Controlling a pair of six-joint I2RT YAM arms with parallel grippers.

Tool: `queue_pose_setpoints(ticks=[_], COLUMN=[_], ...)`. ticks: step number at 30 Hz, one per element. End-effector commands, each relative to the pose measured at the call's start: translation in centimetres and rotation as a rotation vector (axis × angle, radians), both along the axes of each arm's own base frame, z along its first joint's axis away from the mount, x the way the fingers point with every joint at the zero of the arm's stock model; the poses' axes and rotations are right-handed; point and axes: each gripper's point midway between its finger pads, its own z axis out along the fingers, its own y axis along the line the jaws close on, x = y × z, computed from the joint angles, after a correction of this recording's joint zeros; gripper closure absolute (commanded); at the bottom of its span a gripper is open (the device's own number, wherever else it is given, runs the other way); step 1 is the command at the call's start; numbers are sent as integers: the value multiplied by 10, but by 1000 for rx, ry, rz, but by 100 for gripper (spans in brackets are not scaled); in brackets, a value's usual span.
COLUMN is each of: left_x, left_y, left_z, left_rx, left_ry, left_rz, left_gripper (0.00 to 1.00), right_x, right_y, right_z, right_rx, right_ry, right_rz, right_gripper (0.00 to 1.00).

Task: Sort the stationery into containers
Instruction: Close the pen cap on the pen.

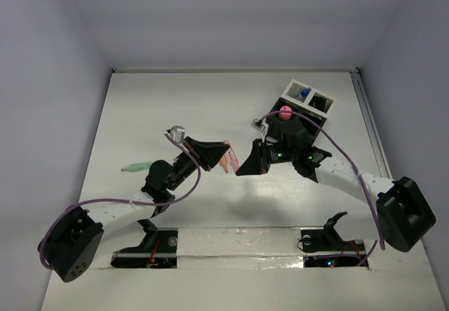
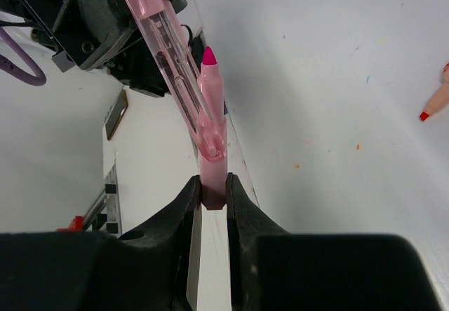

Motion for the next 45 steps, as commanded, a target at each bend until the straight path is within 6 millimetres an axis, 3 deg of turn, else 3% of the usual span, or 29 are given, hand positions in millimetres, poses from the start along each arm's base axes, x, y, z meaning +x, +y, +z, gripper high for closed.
queue_pose_setpoints(ticks=[1,10,18,45], left_x=[-9,1,5,-18], left_y=[0,-3,-9,-17], left_z=[26,17,22,11], left_rx=[-47,-41,-64,-92], left_ry=[-76,37,80,94], left_rz=[-38,-19,-33,-164], left_gripper=[100,100,100,100], right_x=[-4,-11,-14,31], right_y=[2,-1,-3,-1], right_z=[22,55,64,98], right_rx=[51,151,164,240], right_ry=[-73,-272,-307,-394], right_rz=[39,82,97,-184], right_gripper=[100,100,100,100])
